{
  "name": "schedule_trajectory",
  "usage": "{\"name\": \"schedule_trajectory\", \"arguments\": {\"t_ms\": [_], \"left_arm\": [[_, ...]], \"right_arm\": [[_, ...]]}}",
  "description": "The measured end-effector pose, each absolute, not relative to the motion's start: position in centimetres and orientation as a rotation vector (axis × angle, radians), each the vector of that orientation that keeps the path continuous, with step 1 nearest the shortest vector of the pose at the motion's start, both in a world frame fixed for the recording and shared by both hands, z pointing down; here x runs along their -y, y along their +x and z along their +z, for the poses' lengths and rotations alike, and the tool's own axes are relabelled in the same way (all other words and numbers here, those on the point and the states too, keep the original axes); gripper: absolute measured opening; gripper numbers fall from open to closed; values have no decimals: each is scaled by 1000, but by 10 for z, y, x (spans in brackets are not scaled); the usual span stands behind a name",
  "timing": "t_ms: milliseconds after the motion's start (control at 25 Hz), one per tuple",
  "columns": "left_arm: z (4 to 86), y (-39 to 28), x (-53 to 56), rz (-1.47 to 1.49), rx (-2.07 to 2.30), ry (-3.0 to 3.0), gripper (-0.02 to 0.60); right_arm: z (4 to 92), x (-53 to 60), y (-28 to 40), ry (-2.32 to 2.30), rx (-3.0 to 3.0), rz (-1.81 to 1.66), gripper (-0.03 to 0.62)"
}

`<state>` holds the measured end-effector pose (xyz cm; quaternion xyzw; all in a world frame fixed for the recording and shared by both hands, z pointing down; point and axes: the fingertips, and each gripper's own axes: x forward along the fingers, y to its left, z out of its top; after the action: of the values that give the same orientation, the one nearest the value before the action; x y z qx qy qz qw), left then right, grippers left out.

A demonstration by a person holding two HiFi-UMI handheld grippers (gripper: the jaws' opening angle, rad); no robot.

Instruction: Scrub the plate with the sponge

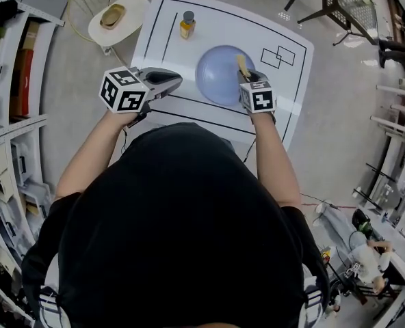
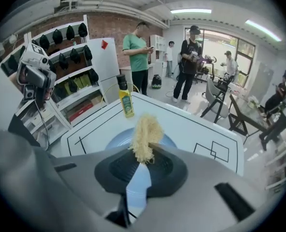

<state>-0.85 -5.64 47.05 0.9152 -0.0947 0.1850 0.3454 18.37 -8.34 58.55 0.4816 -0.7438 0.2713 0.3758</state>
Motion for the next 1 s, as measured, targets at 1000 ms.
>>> {"name": "schedule_trajectory", "arguments": {"t_ms": [1000], "left_arm": [[400, -14, 94, 315, 285, 2578, 26]], "right_arm": [[477, 63, 241, 1717, 1982, 705, 34]]}}
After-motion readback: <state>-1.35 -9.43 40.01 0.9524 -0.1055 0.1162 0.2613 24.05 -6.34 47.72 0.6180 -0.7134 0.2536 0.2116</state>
